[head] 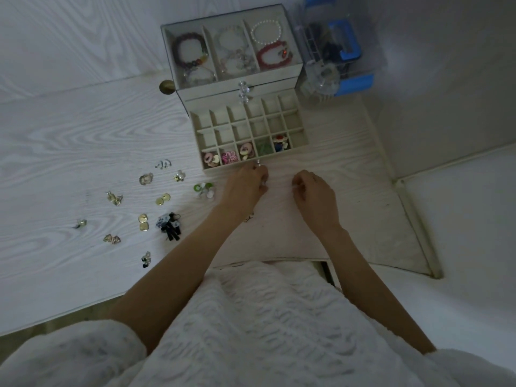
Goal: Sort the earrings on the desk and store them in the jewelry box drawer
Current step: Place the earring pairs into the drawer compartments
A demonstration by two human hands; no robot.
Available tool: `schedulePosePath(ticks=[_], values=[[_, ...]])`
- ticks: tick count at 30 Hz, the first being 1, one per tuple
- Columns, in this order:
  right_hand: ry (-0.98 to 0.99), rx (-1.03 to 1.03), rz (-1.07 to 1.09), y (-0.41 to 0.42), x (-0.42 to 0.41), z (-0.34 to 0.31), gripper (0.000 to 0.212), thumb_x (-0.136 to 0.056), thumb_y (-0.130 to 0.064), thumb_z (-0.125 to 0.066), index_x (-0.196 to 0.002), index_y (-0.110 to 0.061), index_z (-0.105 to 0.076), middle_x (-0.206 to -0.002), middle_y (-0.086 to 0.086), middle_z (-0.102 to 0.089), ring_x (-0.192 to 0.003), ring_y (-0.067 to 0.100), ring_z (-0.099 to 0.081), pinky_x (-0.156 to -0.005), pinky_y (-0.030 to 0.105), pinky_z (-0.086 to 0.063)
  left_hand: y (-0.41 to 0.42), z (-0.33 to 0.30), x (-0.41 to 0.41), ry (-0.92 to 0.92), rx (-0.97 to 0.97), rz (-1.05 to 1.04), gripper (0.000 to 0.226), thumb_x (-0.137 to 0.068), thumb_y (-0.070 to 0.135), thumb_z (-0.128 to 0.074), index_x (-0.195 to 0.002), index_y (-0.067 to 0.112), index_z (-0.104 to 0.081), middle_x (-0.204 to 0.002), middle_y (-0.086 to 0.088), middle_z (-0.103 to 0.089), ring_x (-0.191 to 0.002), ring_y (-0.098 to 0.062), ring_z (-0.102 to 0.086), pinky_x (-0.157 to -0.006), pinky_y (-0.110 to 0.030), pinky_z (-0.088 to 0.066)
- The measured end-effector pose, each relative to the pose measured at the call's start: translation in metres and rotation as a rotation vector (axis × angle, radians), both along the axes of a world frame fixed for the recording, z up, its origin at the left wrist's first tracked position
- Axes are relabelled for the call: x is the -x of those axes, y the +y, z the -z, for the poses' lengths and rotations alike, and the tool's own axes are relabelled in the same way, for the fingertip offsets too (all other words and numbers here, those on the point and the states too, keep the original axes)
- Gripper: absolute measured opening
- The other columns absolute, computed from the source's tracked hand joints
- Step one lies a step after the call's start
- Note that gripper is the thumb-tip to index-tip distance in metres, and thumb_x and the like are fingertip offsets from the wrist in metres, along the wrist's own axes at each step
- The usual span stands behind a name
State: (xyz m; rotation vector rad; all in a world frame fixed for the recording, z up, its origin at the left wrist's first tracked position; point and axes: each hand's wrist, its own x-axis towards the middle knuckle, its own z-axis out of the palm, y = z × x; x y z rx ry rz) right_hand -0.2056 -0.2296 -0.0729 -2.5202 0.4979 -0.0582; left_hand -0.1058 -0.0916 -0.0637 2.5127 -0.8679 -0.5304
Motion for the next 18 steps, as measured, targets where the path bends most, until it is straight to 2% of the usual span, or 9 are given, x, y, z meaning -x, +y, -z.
schedulePosePath(ticks=[3,5,8,11,18], values=[[-0.092,-0.156,0.144,-0.009,-0.013,-0.009,0.006,-0.087,-0.011,-0.059,-0.092,-0.013,-0.059,-0.08,-0.002,-0.062,-0.07,0.014,-0.057,-0.067,0.027,-0.048,0.0,0.0,-0.002,0.012,0.029,0.008,0.01,-0.084,0.008,-0.06,-0.094,0.005,-0.063,-0.104,-0.014,-0.061,-0.087,-0.031,-0.06,-0.073,-0.034,-0.048],[-0.146,-0.184,0.212,-0.02,-0.031,-0.015,0.011,-0.086,-0.013,-0.06,-0.097,-0.012,-0.062,-0.081,-0.001,-0.063,-0.071,0.012,-0.058,-0.068,0.023,-0.047,0.0,0.001,-0.001,0.008,0.045,0.009,0.012,-0.085,0.006,-0.058,-0.095,0.005,-0.064,-0.103,-0.014,-0.063,-0.085,-0.03,-0.061,-0.073,-0.037,-0.052],[-0.144,-0.102,0.212,-0.034,-0.06,-0.016,0.013,-0.086,-0.016,-0.06,-0.098,-0.011,-0.063,-0.087,0.005,-0.067,-0.074,0.016,-0.059,-0.068,0.027,-0.046,0.001,0.002,-0.002,-0.01,0.028,0.005,0.014,-0.084,0.006,-0.057,-0.096,0.007,-0.063,-0.103,-0.012,-0.062,-0.086,-0.029,-0.06,-0.068,-0.032,-0.046],[-0.059,0.04,0.145,-0.039,-0.075,-0.011,0.015,-0.087,-0.02,-0.058,-0.096,-0.01,-0.064,-0.095,0.009,-0.063,-0.086,0.024,-0.058,-0.068,0.032,-0.044,0.003,0.0,0.0,-0.018,0.044,-0.02,0.013,-0.081,0.007,-0.058,-0.094,0.007,-0.062,-0.1,-0.011,-0.062,-0.084,-0.027,-0.059,-0.067,-0.029,-0.041],[-0.073,0.059,0.128,-0.044,-0.069,-0.005,0.023,-0.087,-0.025,-0.06,-0.105,-0.01,-0.061,-0.114,0.013,-0.053,-0.102,0.027,-0.05,-0.075,0.026,-0.036,-0.017,-0.014,-0.016,-0.092,0.303,-0.077,0.012,-0.072,0.004,-0.067,-0.082,0.007,-0.062,-0.082,-0.009,-0.066,-0.069,-0.024,-0.06,-0.06,-0.027,-0.044]])
